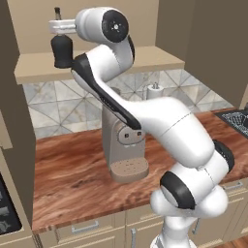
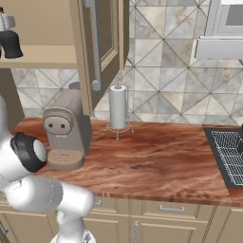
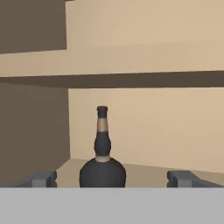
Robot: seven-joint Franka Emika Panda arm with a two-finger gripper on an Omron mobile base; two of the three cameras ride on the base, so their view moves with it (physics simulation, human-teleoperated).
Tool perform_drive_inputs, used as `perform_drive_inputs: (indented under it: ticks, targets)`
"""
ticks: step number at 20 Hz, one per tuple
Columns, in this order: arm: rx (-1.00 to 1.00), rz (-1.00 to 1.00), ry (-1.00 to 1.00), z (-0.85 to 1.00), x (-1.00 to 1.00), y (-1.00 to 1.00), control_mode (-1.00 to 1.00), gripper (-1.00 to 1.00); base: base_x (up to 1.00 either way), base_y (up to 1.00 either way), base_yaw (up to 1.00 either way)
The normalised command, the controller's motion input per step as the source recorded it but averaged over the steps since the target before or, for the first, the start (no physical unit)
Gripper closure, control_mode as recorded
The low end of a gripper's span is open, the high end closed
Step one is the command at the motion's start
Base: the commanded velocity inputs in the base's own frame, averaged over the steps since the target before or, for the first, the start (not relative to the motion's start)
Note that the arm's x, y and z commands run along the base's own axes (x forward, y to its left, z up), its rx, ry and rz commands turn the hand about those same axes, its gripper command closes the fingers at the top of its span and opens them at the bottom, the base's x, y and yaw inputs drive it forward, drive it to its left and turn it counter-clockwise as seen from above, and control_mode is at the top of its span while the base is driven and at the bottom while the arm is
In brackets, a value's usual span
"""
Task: Get the candle and the liquor from the cabinet and move them to the dining counter.
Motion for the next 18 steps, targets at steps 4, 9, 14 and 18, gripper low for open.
perform_drive_inputs:
  ticks: [4, 9, 14, 18]
  targets:
    - [0.0, 0.0, 0.05, 0.01, 0.37, 0.02, -1.0, -1.0, 0.0, 0.0, 0.0]
    - [0.0, 0.0, 0.07, 0.01, 0.46, 0.05, -1.0, -1.0, 0.0, 0.0, 0.0]
    - [0.0, 0.0, 0.03, 0.0, 0.39, 0.28, -1.0, -1.0, 0.0, 0.0, 0.0]
    - [0.0, 0.01, 0.0, 0.0, 0.36, 0.37, -1.0, -1.0, 0.0, 0.0, 0.0]
